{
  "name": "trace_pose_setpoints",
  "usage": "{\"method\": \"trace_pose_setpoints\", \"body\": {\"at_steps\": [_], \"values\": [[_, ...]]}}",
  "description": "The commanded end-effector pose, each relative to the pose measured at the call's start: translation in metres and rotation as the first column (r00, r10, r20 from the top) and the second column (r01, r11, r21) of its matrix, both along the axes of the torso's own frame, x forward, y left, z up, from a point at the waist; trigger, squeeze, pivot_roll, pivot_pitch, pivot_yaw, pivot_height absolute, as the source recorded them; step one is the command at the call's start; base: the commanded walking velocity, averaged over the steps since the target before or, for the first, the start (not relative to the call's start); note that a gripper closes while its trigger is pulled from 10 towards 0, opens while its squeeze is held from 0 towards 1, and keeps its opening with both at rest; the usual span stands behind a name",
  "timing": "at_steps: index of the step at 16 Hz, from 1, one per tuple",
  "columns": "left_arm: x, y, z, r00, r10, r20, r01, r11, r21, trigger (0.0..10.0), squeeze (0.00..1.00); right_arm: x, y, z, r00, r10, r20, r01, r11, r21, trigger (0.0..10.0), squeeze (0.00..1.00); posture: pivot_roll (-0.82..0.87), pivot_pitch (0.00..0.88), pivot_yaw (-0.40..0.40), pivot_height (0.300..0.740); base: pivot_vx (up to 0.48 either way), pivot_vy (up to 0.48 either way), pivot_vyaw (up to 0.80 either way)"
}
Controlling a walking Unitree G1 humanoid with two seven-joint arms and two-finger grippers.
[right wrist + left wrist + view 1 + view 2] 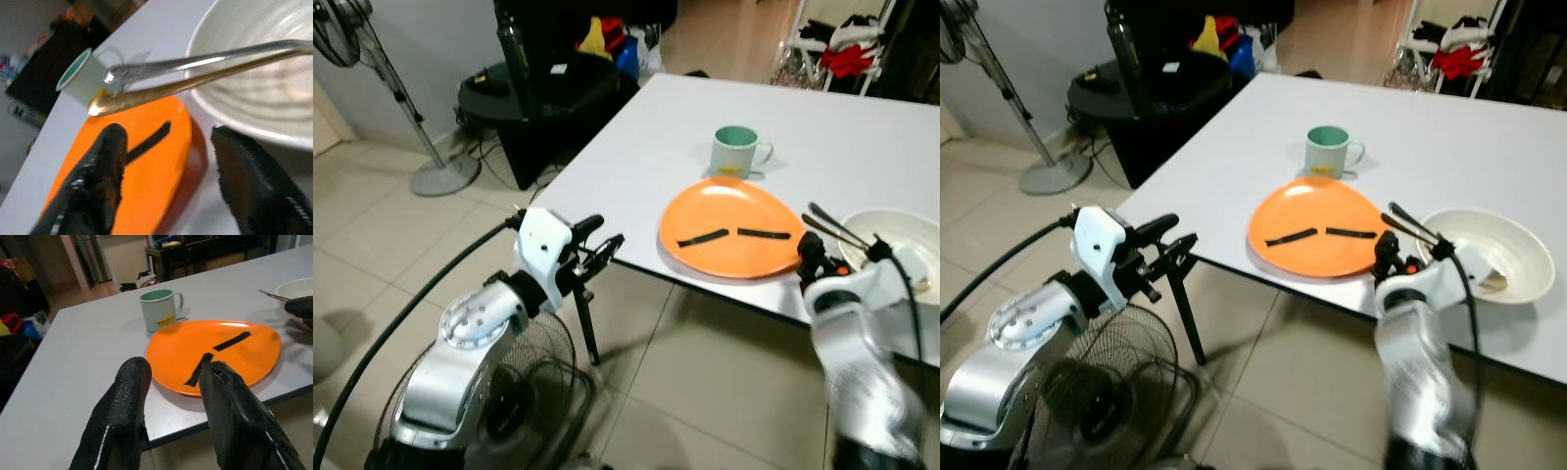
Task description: Setting the table
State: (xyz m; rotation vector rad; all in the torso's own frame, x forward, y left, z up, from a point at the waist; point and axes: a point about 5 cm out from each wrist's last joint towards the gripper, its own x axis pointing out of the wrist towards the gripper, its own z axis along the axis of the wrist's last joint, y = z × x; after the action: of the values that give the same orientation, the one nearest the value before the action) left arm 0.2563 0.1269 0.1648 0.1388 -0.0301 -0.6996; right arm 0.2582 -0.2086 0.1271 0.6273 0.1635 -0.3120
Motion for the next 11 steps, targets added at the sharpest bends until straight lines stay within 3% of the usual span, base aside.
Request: {"method": "trace_pose_setpoints", "body": {"at_steps": [1,3,4,5,7,9,10,11], "values": [[-0.003,0.001,0.002,1.000,-0.016,0.000,0.016,1.000,0.008,10.0,0.00,-0.003,0.008,0.004,0.998,0.056,-0.010,-0.056,0.998,0.011,10.0,1.00,0.04,0.000,0.108,0.740,0.000,0.000,0.00],[-0.007,0.001,0.001,0.999,-0.035,-0.010,0.035,0.999,0.006,10.0,0.00,-0.011,0.015,0.007,0.974,0.215,-0.065,-0.218,0.974,-0.054,10.0,1.00,0.04,0.000,0.108,0.740,0.000,0.000,0.00],[-0.008,0.001,0.001,0.999,-0.044,-0.014,0.045,0.999,0.005,10.0,0.00,-0.014,0.019,0.011,0.947,0.306,-0.095,-0.319,0.924,-0.211,10.0,1.00,0.03,0.000,0.109,0.740,0.000,0.000,0.00],[-0.010,0.000,0.001,0.998,-0.062,-0.021,0.062,0.998,0.002,10.0,0.00,-0.023,0.030,0.017,0.870,0.460,-0.178,-0.488,0.755,-0.437,10.0,1.00,0.03,0.000,0.110,0.740,0.000,0.000,0.00],[-0.011,-0.001,0.002,0.997,-0.073,-0.023,0.073,0.997,-0.001,10.0,0.00,-0.021,0.032,0.038,0.856,0.503,-0.117,-0.485,0.706,-0.516,10.0,1.00,0.03,0.000,0.111,0.740,0.000,0.000,0.00],[-0.008,-0.003,0.005,0.999,-0.054,-0.001,0.054,0.999,-0.009,10.0,0.00,-0.015,0.030,0.075,0.869,0.495,0.007,-0.383,0.682,-0.623,10.0,1.00,0.01,0.000,0.113,0.740,0.000,0.000,0.00],[-0.003,-0.003,0.005,1.000,-0.017,0.013,0.017,1.000,-0.013,10.0,0.00,-0.014,0.031,0.081,0.875,0.482,0.040,-0.348,0.686,-0.639,10.0,1.00,0.01,0.000,0.111,0.740,0.000,0.000,0.00],[0.008,-0.002,0.008,0.996,0.083,0.045,-0.082,0.996,-0.017,10.0,0.00,-0.016,0.032,0.079,0.899,0.438,0.022,-0.316,0.681,-0.661,10.0,1.00,0.01,0.000,0.107,0.740,0.000,0.000,0.00]]}}
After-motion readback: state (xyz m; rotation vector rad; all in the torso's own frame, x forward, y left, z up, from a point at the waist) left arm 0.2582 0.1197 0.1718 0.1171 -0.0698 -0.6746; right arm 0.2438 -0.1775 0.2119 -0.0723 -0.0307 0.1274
